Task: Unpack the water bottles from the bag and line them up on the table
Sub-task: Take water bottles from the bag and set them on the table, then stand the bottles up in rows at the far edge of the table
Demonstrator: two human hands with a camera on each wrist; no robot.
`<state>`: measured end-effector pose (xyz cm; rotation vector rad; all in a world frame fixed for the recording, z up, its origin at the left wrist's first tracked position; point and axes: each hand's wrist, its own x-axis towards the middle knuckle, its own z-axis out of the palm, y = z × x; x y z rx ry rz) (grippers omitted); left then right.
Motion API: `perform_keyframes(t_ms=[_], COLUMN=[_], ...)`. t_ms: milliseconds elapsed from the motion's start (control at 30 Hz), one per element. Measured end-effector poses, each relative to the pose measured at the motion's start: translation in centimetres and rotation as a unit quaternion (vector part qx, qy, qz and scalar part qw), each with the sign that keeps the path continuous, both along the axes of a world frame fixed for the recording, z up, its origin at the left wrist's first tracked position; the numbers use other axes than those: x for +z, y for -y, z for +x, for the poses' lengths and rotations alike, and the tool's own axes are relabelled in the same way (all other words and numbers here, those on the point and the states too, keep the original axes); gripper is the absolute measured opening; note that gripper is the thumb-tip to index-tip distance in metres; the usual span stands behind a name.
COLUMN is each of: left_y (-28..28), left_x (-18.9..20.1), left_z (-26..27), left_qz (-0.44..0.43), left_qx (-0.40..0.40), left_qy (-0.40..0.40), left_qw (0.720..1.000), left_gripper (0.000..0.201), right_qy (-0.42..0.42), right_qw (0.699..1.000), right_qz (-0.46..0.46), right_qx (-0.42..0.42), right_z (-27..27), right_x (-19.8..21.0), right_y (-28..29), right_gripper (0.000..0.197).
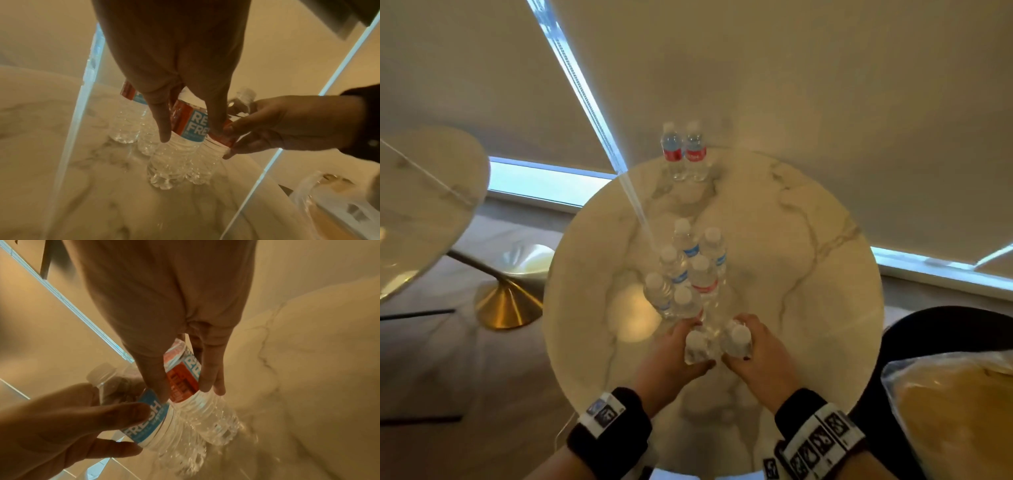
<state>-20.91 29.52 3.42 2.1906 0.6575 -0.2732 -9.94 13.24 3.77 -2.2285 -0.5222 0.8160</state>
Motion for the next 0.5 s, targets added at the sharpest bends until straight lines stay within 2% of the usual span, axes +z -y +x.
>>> perform_keyframes(t_ms=[100, 133, 200, 267, 333, 400, 500], left_y=[0.1, -6.4, -6.3, -6.6, -7.3, -8.4, -10.3], left_x=[1.5, 1.5, 2.6, 4.1, 4.8, 6.3, 8.8], left_z=[0.6, 0.9, 0.8, 0.6, -0.3, -1.1, -0.5], left_qz=[0.004, 0.011, 0.046, 0.053, 0.087, 0.113, 0.158], left_qx=[-0.029, -0.074, -0.114, -0.143, -0.166, -0.166, -0.151], left_qy=[-0.031, -0.04, -0.067, -0.108, -0.102, -0.064, -0.015], left_qw=[0.999, 0.996, 0.99, 0.982, 0.977, 0.978, 0.976], left_gripper=[0.088, 0.091, 0.089, 0.075, 0.056, 0.041, 0.03], right_qy=[-0.005, -0.006, -0.021, -0.033, -0.022, 0.005, 0.043], right_qw=[0.999, 0.999, 0.999, 0.994, 0.991, 0.99, 0.991], right_qz=[-0.037, -0.031, -0.044, -0.088, -0.122, -0.134, -0.126], right_qx=[0.022, -0.015, 0.013, 0.048, 0.055, 0.036, -0.009], right_z=[0.4, -0.1, 0.0, 1.2, 2.2, 3.3, 6.2], right_x=[0.1, 0.0, 1.7, 2.4, 3.2, 4.6, 6.9], right_y=[0.7, -4.4, -3.2, -1.4, 0.7, 2.0, 2.1], right_gripper=[0.068, 0.073, 0.079, 0.075, 0.062, 0.047, 0.031])
